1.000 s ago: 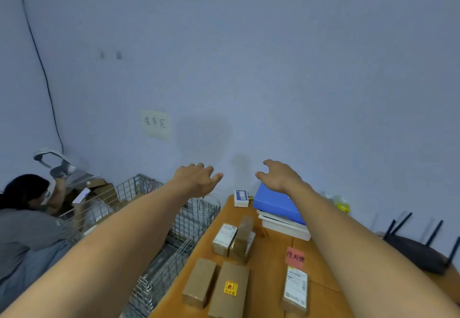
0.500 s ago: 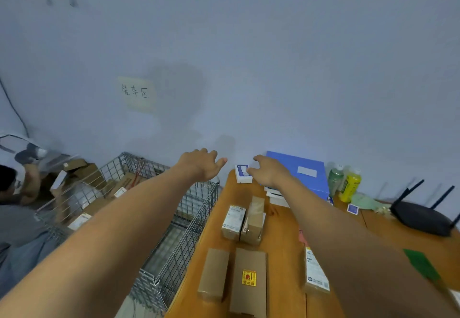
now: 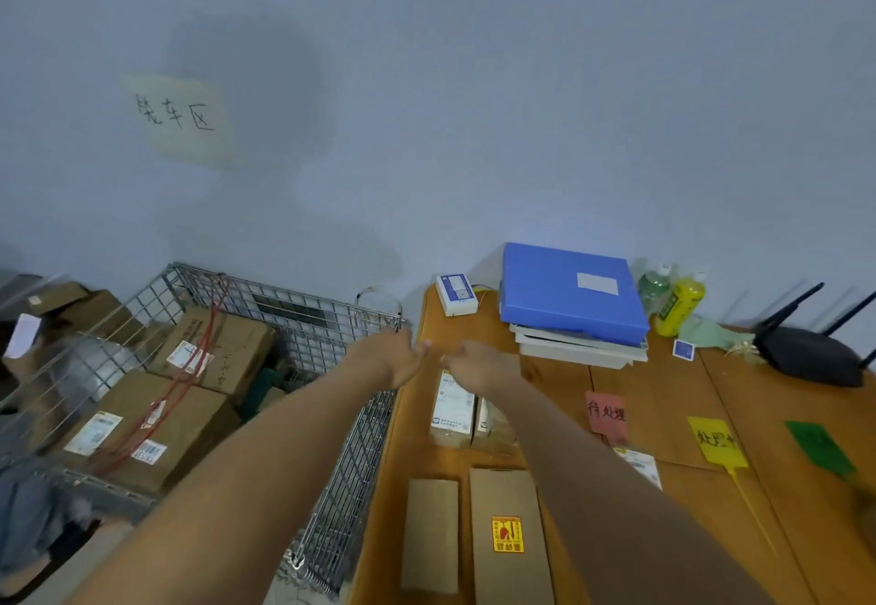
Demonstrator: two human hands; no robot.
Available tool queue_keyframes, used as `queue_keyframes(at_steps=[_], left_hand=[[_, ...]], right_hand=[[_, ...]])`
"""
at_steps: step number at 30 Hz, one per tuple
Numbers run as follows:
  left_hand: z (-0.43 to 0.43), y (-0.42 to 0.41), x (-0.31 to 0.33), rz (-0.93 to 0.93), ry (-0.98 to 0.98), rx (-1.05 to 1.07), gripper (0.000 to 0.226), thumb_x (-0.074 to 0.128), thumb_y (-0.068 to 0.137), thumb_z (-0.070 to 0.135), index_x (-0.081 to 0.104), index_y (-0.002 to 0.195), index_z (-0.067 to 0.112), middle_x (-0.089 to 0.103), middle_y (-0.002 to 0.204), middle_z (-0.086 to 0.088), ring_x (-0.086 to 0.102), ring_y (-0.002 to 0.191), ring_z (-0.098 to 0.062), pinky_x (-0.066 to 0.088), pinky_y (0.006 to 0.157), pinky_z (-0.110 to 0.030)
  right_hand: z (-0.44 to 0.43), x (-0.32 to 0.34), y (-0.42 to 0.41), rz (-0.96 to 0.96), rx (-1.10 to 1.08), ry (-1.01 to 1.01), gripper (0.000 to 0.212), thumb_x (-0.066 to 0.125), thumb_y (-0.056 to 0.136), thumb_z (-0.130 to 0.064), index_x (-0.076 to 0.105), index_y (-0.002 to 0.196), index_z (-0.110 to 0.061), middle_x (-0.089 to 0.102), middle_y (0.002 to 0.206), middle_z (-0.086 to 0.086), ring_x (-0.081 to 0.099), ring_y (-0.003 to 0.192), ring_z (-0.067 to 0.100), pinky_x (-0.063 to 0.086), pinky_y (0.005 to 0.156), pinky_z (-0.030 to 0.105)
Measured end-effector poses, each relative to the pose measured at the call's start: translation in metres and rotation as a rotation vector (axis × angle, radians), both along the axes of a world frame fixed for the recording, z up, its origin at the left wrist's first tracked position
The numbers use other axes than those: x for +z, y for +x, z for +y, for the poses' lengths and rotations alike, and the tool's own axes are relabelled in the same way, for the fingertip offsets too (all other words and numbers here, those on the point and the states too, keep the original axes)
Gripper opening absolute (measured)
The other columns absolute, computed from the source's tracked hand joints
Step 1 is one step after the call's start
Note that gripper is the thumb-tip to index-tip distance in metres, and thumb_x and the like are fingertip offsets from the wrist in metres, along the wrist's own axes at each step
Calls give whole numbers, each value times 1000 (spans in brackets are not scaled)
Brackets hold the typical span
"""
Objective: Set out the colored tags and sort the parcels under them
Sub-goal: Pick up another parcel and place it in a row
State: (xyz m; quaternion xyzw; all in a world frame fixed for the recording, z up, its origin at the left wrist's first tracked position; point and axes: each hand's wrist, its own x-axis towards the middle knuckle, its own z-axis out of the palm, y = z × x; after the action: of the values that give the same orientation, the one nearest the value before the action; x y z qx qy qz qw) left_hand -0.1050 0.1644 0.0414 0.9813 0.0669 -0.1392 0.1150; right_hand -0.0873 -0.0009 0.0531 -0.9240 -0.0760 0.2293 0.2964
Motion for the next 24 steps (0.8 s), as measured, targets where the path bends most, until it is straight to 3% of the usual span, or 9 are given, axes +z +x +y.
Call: queue_keyframes(at_steps=[4, 10, 13, 16, 21, 24], left_hand=[[7, 13, -61, 92, -122, 40, 69, 23, 107, 56, 40, 152, 7, 50, 152, -20, 48, 141, -35, 40, 114, -49], [11, 26, -148, 210, -319, 206, 68, 28, 106, 58, 51, 144, 8, 59, 142, -18, 57, 130, -33, 47, 110, -48], [-2, 28, -167, 246, -439, 249, 56, 34, 108, 48, 51, 145, 11, 60, 141, -16, 60, 119, -25, 46, 100, -35], [-17, 32, -179, 255, -560, 226, 46, 38, 110, 40, 48, 149, 21, 58, 144, -10, 58, 126, -27, 42, 94, -34], [-31, 34, -192, 256, -719, 310, 32, 41, 110, 31, 64, 129, 18, 69, 115, -2, 66, 99, -18, 54, 90, -34], [-31, 30, -191, 240, -729, 358, 24, 46, 108, 24, 65, 121, 18, 67, 107, -1, 63, 86, -13, 49, 72, -27]], right_hand=[[13, -68, 10, 197, -82, -42, 52, 45, 103, -31, 40, 148, -6, 51, 145, 12, 54, 127, 27, 45, 97, 32], [21, -136, 30, 259, -179, -93, 58, 47, 98, -39, 35, 148, -11, 54, 141, 11, 57, 120, 28, 50, 89, 35], [20, -157, 34, 246, -202, -111, 68, 47, 94, -41, 27, 151, -10, 51, 143, 13, 56, 121, 31, 51, 98, 41], [21, -170, 34, 251, -240, -109, 80, 48, 95, -40, 12, 159, -9, 41, 151, 14, 49, 130, 32, 47, 103, 41], [25, -182, 35, 214, -334, -52, 75, 58, 91, -37, 25, 153, -11, 45, 147, 12, 51, 128, 32, 48, 103, 43], [26, -182, 33, 219, -354, -24, 65, 59, 87, -29, 35, 146, -13, 51, 140, 11, 55, 123, 31, 52, 100, 44]])
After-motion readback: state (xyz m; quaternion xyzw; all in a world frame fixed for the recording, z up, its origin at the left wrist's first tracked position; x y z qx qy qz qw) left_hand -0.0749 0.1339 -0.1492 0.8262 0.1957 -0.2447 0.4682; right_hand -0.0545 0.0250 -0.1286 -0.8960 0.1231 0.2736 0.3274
